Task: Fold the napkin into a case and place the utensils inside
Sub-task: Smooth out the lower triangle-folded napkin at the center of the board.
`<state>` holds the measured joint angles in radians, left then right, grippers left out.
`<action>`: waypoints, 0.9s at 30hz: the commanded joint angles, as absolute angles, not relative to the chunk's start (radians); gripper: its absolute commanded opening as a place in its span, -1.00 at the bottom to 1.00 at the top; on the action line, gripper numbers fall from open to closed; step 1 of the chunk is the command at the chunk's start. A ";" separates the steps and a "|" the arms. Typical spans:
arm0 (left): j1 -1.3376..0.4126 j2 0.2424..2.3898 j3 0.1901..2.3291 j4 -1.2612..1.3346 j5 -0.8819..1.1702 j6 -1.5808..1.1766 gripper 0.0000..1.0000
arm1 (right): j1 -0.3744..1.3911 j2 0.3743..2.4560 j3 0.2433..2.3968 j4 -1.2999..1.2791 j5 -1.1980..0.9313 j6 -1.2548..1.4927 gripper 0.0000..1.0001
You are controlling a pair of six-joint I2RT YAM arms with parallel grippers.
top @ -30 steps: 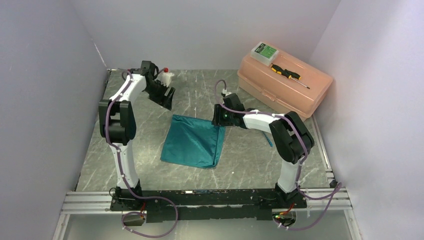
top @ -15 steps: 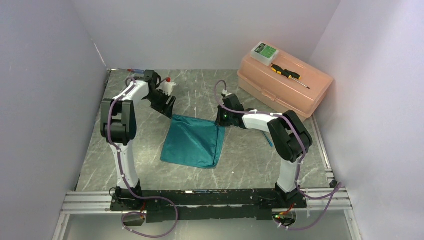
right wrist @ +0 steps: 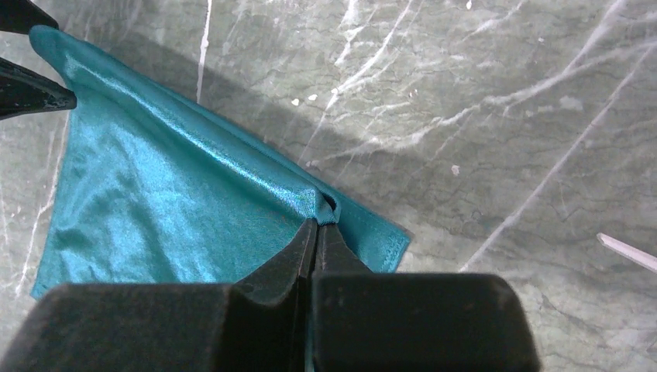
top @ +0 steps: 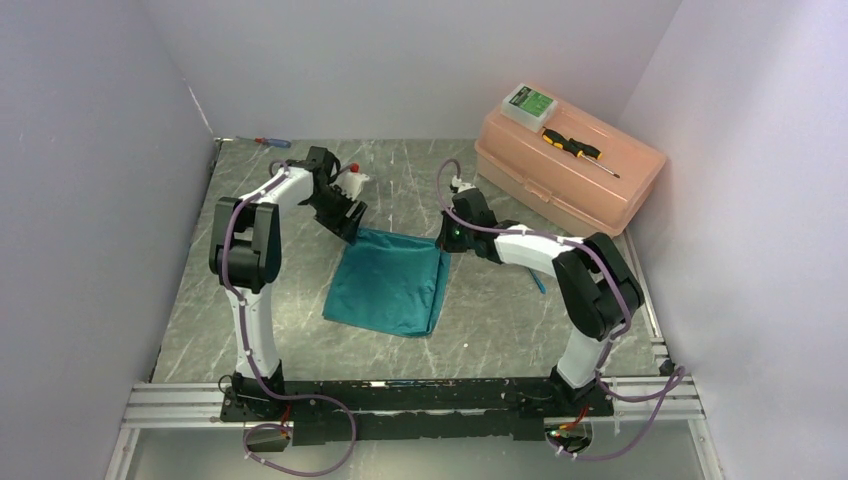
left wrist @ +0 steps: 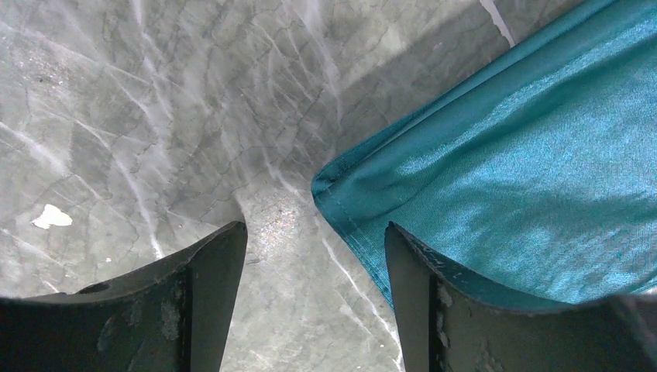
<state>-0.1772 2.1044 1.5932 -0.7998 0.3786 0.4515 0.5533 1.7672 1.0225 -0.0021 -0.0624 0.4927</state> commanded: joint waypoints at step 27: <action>-0.188 2.064 1.725 -0.871 0.433 0.427 0.53 | 0.548 1.782 1.023 -0.051 0.082 0.417 -0.49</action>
